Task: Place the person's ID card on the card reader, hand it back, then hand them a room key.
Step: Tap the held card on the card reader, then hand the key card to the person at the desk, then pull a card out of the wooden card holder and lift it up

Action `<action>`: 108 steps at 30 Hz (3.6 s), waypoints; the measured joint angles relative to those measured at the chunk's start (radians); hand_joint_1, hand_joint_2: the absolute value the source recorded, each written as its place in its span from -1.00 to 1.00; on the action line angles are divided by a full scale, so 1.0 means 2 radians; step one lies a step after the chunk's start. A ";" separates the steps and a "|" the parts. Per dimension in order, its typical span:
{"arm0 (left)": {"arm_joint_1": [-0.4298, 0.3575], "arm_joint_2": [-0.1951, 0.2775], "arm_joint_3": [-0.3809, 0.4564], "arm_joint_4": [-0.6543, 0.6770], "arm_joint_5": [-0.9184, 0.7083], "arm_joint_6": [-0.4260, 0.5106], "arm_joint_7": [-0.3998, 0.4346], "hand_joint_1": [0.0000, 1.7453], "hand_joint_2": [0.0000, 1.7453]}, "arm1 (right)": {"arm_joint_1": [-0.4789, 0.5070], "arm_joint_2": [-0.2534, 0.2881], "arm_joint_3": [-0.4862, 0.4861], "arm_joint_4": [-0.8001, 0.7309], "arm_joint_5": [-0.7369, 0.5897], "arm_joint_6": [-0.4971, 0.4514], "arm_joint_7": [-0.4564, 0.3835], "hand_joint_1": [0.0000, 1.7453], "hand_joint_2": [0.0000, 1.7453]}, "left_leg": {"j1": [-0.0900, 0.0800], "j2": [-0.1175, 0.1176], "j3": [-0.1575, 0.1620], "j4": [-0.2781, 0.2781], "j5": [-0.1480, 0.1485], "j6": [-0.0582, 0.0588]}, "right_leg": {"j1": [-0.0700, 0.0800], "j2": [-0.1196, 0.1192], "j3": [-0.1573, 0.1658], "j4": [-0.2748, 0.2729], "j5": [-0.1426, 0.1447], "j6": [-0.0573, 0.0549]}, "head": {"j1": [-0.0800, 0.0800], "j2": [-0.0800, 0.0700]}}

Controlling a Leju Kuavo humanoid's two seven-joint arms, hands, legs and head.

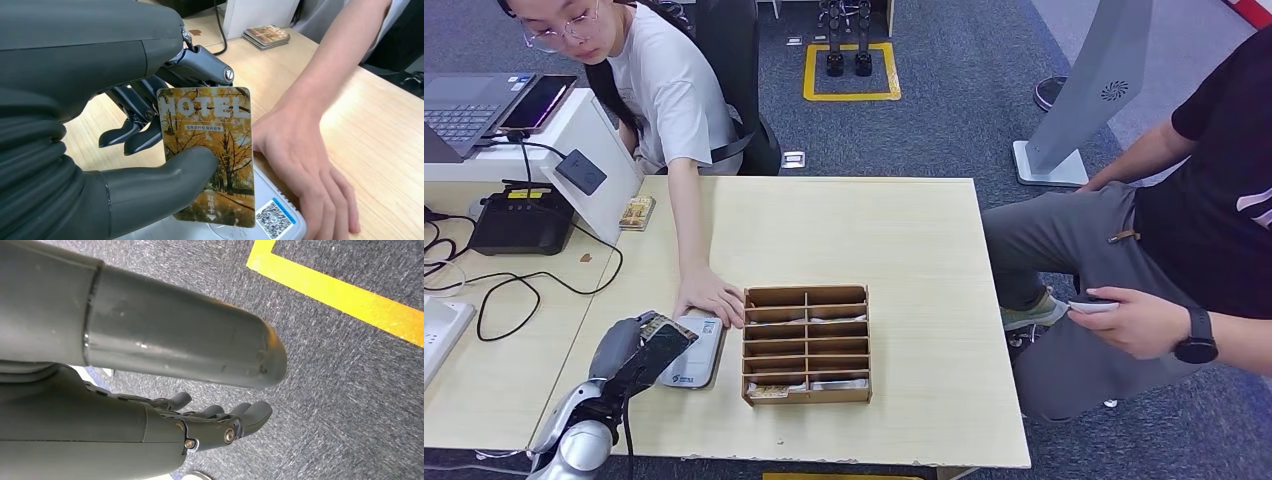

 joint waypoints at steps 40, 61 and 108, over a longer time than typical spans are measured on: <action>-0.082 -0.031 0.021 0.034 0.248 0.004 -0.083 1.00 1.00 | -0.004 0.002 -0.014 0.000 0.034 0.001 -0.004 -1.00 -1.00 | 0.000 -0.001 0.001 0.000 0.001 -0.001 | 0.000 -0.001 0.001 0.001 0.000 0.000 | 0.000 0.000; -0.174 0.012 0.028 0.076 -0.095 0.256 -0.130 1.00 1.00 | -0.016 0.002 -0.014 -0.002 0.060 0.013 -0.002 -1.00 -1.00 | 0.000 -0.001 0.000 0.000 0.001 -0.001 | 0.000 0.000 0.000 0.001 0.000 0.000 | 0.000 0.000; 0.127 0.151 -0.109 -0.238 -0.114 0.142 -0.212 -1.00 1.00 | 0.002 0.000 -0.072 -0.003 0.035 0.000 -0.018 -1.00 -1.00 | 0.000 0.001 -0.001 0.000 -0.001 -0.002 | 0.000 0.001 -0.002 0.001 -0.001 0.000 | 0.000 0.000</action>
